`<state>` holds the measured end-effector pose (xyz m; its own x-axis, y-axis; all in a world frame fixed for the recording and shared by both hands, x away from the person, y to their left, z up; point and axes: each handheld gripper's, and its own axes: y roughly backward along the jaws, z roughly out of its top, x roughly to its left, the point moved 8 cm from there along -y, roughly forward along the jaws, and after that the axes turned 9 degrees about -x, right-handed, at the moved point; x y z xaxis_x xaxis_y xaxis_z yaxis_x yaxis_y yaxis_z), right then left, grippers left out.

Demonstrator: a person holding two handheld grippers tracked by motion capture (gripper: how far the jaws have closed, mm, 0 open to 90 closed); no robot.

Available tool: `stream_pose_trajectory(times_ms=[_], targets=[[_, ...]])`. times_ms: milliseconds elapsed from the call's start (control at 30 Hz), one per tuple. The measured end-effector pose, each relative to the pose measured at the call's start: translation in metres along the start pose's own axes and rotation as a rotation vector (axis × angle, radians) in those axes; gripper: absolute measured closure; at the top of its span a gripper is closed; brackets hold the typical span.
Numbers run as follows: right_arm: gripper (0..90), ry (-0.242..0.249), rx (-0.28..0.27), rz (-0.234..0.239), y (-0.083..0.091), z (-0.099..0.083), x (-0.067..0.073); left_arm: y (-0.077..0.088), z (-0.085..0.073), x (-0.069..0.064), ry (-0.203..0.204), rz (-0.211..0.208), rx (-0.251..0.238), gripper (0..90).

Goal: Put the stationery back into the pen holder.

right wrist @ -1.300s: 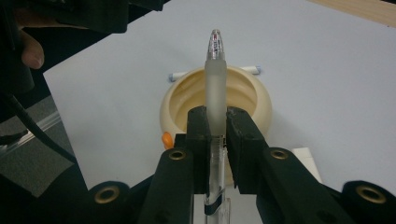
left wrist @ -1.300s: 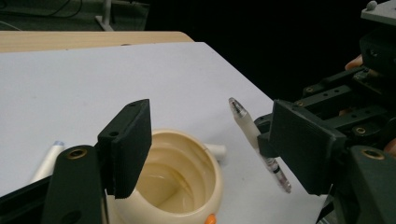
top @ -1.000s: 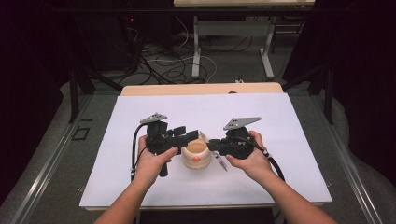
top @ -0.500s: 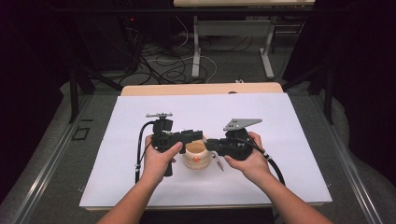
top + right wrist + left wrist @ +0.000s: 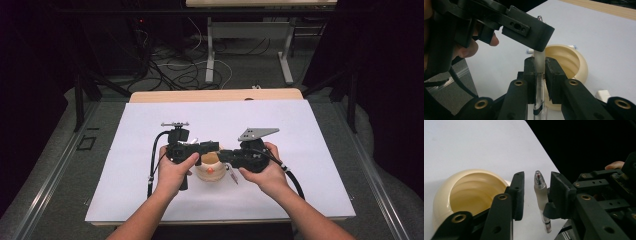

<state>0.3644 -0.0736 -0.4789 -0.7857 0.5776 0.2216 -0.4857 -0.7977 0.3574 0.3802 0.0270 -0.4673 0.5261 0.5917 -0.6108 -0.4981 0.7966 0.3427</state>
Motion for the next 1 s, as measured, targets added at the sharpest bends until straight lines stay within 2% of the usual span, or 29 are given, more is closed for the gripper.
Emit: stream_pose_trajectory(times_ms=[267,533,600,633,800,900,967,1000], targets=[[79.7,0.0,-0.006,-0.001,-0.001,0.0,0.0,-0.002,-0.001,-0.001,0.02,-0.016,0.006,76.5],[79.7,-0.007,-0.015,-0.002,-0.001,0.0,-0.001,-0.003,0.0,-0.002,0.038,-0.028,0.005,79.1],[79.7,-0.006,0.006,-0.002,0.001,0.0,-0.001,-0.003,0.001,-0.003,0.039,-0.03,0.007,79.3],[79.7,-0.01,-0.009,-0.003,0.0,0.001,-0.001,-0.003,0.001,-0.003,0.04,-0.029,0.009,79.4],[79.5,-0.022,-0.016,-0.001,0.002,0.003,-0.003,-0.005,0.006,-0.008,0.027,-0.029,0.018,79.9],[79.3,-0.049,-0.042,0.005,0.004,0.006,-0.004,-0.005,0.012,-0.013,0.0,-0.021,0.024,80.0],[78.1,-0.065,-0.059,0.003,0.006,0.009,-0.005,-0.005,0.016,-0.014,-0.038,-0.003,0.026,80.0],[75.5,-0.07,-0.055,-0.002,0.006,0.009,-0.007,-0.006,0.019,-0.016,-0.037,-0.001,0.019,80.0]])
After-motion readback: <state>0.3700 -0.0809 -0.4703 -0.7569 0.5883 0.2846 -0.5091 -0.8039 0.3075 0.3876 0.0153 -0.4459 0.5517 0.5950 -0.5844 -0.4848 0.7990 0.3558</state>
